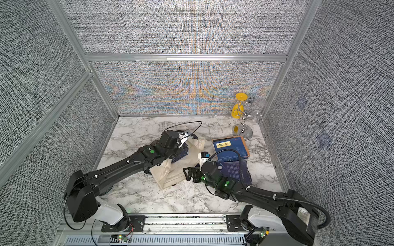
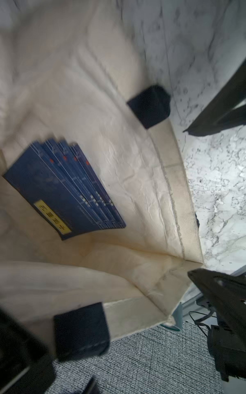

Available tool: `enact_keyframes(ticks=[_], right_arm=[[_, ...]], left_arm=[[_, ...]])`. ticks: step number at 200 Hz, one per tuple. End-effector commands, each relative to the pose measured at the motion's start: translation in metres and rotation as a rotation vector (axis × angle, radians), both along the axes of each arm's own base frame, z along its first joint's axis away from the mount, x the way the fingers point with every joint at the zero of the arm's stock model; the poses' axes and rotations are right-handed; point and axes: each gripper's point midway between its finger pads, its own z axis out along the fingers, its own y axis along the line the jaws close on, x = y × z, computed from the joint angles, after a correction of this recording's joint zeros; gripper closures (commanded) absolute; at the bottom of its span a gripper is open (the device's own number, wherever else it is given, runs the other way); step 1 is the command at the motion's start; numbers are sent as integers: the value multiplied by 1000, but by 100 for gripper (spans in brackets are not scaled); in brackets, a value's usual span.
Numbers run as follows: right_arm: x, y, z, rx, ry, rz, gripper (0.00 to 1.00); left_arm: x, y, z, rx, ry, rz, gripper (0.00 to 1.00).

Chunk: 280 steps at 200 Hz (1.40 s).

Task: Take out the books from the canvas bag
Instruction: Pick up the book from the canvas bag.

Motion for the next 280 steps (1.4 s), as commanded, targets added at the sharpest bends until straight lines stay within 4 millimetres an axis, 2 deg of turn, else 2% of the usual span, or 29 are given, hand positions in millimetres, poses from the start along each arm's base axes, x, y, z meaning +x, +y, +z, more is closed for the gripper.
enact_keyframes(ticks=[1,21,38,86,161,215,255,280], right_arm=[[18,15,6,67,-20,-117,2],[25,35,-13,88,39,-162,3],[30,43,-24,96,70,-222,3],[53,63,-25,107,39,-346,7],[88,83,-27,158,61,-385,25],[107,83,-32,166,72,-407,32],[113,83,-30,174,65,-422,34],[108,77,-40,153,117,-439,34]], left_arm=[[11,-15,32,-115,-81,5,100],[13,-11,31,-131,-102,30,100],[9,-9,34,-174,-106,44,100],[-5,-4,47,-257,-162,43,100],[-15,2,67,-321,-261,39,100],[-24,8,83,-362,-317,25,100],[-30,10,90,-391,-331,11,100],[-32,13,94,-392,-345,13,100]])
